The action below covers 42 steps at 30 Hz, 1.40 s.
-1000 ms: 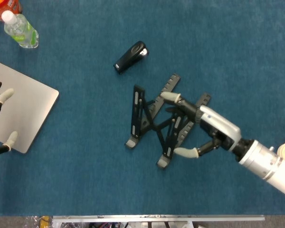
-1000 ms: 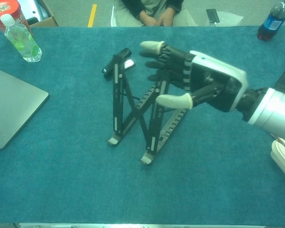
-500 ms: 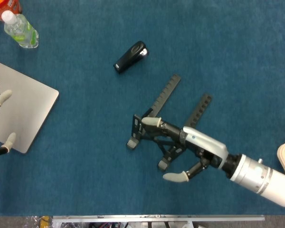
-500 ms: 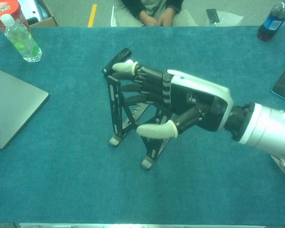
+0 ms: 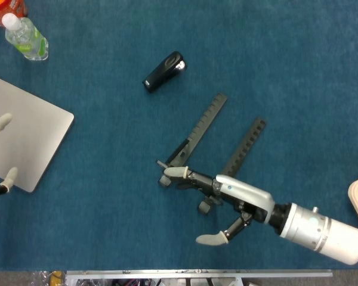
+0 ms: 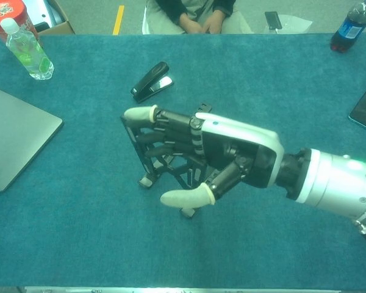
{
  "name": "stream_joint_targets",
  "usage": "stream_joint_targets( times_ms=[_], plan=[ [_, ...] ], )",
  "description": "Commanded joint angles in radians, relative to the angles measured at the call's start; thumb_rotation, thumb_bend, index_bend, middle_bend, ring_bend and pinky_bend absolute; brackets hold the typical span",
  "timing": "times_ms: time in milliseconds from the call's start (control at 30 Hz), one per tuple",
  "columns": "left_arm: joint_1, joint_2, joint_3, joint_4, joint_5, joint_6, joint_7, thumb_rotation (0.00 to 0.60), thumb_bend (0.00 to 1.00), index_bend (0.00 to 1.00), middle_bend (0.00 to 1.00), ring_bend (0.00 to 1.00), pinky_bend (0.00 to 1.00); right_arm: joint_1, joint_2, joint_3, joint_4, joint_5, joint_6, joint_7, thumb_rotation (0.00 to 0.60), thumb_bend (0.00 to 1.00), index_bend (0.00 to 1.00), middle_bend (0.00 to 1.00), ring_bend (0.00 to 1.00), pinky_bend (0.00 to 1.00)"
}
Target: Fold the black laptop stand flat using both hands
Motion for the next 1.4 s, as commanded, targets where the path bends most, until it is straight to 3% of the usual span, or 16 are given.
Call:
stream_joint_targets(
  times_ms=[33,333,967,1400],
  plan=[
    [0.0,0.0,0.0,0.001,0.001,0.0,-0.001,0.6,0.29,0.13,0.04,0.0,0.0,0.006,-0.005,-0.002,-0.003,-0.001,0.002,0.003,0.6,0.19,0.0,0.01,0.0,0.08],
    [0.0,-0.002,0.0,0.004,0.0,-0.003,-0.003,0.6,0.29,0.13,0.04,0.0,0.0,0.029,-0.018,-0.019,-0.007,0.013,-0.02,-0.009,0.6,0.19,0.0,0.01,0.0,0.08],
    [-0.033,-0.008,-0.023,0.013,0.008,-0.028,-0.005,0.6,0.29,0.13,0.04,0.0,0.0,0.021,0.021,-0.026,-0.016,0.006,0.056,-0.013,0.6,0.19,0.0,0.01,0.0,0.08],
    [-0.235,0.064,0.0,0.053,0.159,-0.278,-0.425,0.6,0.29,0.13,0.05,0.0,0.0,0.031,0.011,-0.037,-0.021,-0.013,0.063,-0.007,0.6,0.19,0.0,0.01,0.0,0.08]
  ],
)
